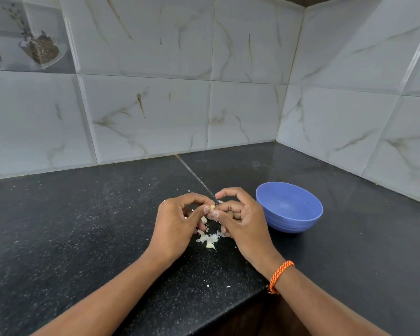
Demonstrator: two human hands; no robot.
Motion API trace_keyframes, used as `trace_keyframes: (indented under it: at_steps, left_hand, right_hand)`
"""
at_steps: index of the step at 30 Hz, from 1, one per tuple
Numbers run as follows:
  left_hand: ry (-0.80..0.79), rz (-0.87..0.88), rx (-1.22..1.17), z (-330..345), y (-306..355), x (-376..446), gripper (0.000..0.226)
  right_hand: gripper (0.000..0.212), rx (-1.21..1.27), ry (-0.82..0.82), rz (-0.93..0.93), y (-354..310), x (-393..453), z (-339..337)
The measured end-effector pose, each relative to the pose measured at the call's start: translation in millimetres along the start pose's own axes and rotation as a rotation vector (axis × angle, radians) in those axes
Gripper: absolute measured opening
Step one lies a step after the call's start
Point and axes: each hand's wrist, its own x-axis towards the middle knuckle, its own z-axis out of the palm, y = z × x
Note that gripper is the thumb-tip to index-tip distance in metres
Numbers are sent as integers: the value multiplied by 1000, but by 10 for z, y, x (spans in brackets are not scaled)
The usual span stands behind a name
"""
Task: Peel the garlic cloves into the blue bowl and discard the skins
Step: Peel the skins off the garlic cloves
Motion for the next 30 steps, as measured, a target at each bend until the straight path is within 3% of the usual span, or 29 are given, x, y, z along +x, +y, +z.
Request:
trace_keyframes:
  at_steps: [9,15,30]
  left_hand:
    - [14,49,56,15,-12,-21,34]
    - [76,42,109,-15,-19,-15,12]
    - [120,101,258,-18,22,-42,13]
  right_hand:
    - [27,9,-5,-14,41,5,-12]
    - [16,9,54,-21,55,0,-26]
    - [14,-184,130,-114,92,1,-8]
